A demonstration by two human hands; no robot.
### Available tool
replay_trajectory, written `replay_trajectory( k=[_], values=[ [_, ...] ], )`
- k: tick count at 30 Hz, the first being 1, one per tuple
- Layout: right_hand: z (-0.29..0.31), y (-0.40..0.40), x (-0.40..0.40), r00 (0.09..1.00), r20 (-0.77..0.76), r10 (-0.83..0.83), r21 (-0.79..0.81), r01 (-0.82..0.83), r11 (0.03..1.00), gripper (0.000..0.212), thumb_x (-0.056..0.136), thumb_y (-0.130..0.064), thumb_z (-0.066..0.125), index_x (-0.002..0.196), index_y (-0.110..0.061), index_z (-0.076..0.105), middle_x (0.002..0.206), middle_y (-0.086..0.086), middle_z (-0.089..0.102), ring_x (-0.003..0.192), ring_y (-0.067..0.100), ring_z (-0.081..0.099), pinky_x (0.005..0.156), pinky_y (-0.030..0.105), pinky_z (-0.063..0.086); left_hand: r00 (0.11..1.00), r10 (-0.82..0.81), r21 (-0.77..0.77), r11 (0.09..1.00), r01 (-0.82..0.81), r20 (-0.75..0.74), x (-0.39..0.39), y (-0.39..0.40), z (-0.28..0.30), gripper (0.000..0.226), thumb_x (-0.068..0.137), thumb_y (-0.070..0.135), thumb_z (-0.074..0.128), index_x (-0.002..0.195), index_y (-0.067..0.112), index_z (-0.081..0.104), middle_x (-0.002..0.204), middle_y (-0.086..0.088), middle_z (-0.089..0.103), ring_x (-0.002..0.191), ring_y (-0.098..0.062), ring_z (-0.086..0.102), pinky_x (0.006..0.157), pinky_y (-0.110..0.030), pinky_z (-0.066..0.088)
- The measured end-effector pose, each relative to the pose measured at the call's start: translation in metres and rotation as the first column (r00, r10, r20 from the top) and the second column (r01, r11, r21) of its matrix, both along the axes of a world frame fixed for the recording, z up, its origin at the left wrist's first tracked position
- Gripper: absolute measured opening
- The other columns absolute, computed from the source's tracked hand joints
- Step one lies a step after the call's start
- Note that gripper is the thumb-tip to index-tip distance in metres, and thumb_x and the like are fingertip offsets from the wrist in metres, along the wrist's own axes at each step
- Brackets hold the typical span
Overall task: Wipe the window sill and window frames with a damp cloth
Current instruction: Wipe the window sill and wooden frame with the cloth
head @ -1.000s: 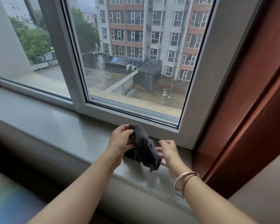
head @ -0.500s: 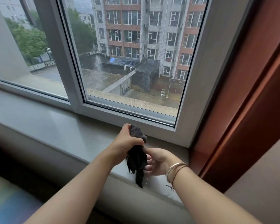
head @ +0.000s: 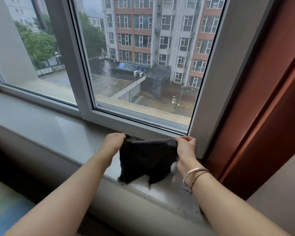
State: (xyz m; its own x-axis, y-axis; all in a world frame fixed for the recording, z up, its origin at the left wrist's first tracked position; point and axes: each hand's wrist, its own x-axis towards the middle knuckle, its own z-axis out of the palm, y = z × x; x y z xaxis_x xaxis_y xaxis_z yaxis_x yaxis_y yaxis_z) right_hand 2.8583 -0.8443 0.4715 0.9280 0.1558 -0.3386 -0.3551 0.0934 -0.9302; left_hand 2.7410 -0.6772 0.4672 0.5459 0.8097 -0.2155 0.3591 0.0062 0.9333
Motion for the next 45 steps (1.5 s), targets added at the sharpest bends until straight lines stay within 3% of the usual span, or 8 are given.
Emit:
replay_trajectory(
  k=[5, 11, 14, 18, 26, 35, 38, 45],
  values=[
    [0.003, -0.007, 0.007, 0.972, 0.212, -0.106, -0.145, 0.138, 0.98, 0.014, 0.095, -0.005, 0.04, 0.1, -0.017, 0.044, 0.076, -0.006, 0.044, 0.064, 0.007, 0.041, 0.051, 0.018, 0.034, 0.957, 0.239, -0.512, 0.85, -0.123, 0.167, -0.012, 0.019, 0.017, 0.013, 0.084, 0.021, 0.048, 0.079, 0.011, 0.052, 0.069, -0.009, 0.053, 0.062, -0.024, 0.054, 0.054, -0.032, 0.05],
    [0.014, -0.006, -0.004, 0.962, 0.137, 0.236, -0.341, -0.178, 0.923, 0.025, 0.091, -0.018, 0.056, 0.1, 0.003, 0.065, 0.097, 0.025, 0.062, 0.084, 0.031, 0.057, 0.078, 0.033, 0.045, 0.997, 0.024, -0.197, 0.98, -0.039, -0.076, -0.018, 0.021, 0.009, 0.034, 0.07, 0.033, 0.082, 0.081, 0.007, 0.064, 0.077, -0.012, 0.063, 0.067, -0.025, 0.06, 0.056, -0.028, 0.05],
    [0.02, -0.008, -0.01, 0.797, 0.043, 0.603, -0.503, -0.504, 0.702, 0.014, 0.081, -0.007, 0.062, 0.068, -0.012, 0.061, 0.077, 0.007, 0.057, 0.076, 0.019, 0.051, 0.064, 0.025, 0.041, 0.993, -0.004, -0.012, 1.0, 0.003, -0.114, -0.018, 0.024, 0.003, 0.03, 0.076, 0.004, 0.072, 0.064, 0.014, 0.046, 0.07, -0.01, 0.051, 0.066, -0.023, 0.053, 0.064, -0.035, 0.053],
    [0.016, 0.002, -0.006, 0.647, -0.026, 0.762, -0.856, -0.408, 0.317, 0.025, 0.078, -0.01, 0.054, 0.1, -0.022, 0.058, 0.119, 0.009, 0.053, 0.115, 0.027, 0.047, 0.098, 0.034, 0.044, 0.994, 0.099, -0.013, 0.995, -0.099, 0.039, -0.013, 0.037, 0.007, 0.017, 0.079, -0.002, 0.06, 0.092, 0.006, 0.054, 0.095, -0.019, 0.057, 0.082, -0.028, 0.057, 0.069, -0.036, 0.055],
    [0.035, 0.01, 0.001, 0.425, 0.691, 0.585, -0.689, 0.144, 0.71, 0.021, 0.091, -0.01, 0.052, 0.106, -0.009, 0.067, 0.102, 0.004, 0.044, 0.099, 0.02, 0.041, 0.091, 0.028, 0.036, 0.912, -0.042, 0.015, 0.999, 0.039, 0.408, -0.022, 0.052, 0.048, 0.048, 0.079, -0.017, 0.032, 0.091, 0.013, 0.067, 0.101, -0.015, 0.064, 0.085, -0.024, 0.057, 0.065, -0.026, 0.046],
    [-0.025, -0.014, -0.016, 0.5, 0.34, 0.796, -0.878, -0.136, 0.46, 0.014, 0.081, -0.02, 0.058, 0.068, -0.019, 0.062, 0.12, 0.0, 0.06, 0.113, 0.019, 0.053, 0.092, 0.029, 0.043, 0.762, -0.14, 0.444, 0.741, 0.504, -0.632, -0.045, 0.039, -0.016, 0.034, 0.077, -0.001, 0.052, 0.104, 0.015, 0.063, 0.115, -0.009, 0.042, 0.104, -0.029, 0.05, 0.093, -0.027, 0.041],
    [-0.036, -0.02, -0.021, 0.652, 0.181, 0.737, -0.746, -0.397, 0.534, 0.014, 0.079, -0.018, 0.056, 0.066, -0.018, 0.062, 0.076, -0.002, 0.066, 0.071, 0.015, 0.059, 0.056, 0.023, 0.044, 0.73, -0.13, 0.417, 0.748, 0.516, -0.671, -0.051, 0.034, -0.023, 0.017, 0.083, 0.011, 0.053, 0.088, 0.02, 0.066, 0.101, -0.003, 0.046, 0.1, -0.025, 0.055, 0.089, -0.025, 0.04],
    [-0.056, -0.018, -0.015, 0.812, 0.176, 0.556, -0.575, -0.374, 0.728, 0.019, 0.084, -0.012, 0.053, 0.065, -0.012, 0.056, 0.059, 0.001, 0.051, 0.059, 0.019, 0.049, 0.056, 0.027, 0.04, 0.928, -0.136, 0.285, 0.927, 0.243, -0.348, -0.054, 0.041, -0.03, 0.028, 0.084, 0.014, 0.052, 0.059, 0.013, 0.042, 0.055, -0.003, 0.041, 0.055, -0.019, 0.041, 0.052, -0.026, 0.029]
  ],
)
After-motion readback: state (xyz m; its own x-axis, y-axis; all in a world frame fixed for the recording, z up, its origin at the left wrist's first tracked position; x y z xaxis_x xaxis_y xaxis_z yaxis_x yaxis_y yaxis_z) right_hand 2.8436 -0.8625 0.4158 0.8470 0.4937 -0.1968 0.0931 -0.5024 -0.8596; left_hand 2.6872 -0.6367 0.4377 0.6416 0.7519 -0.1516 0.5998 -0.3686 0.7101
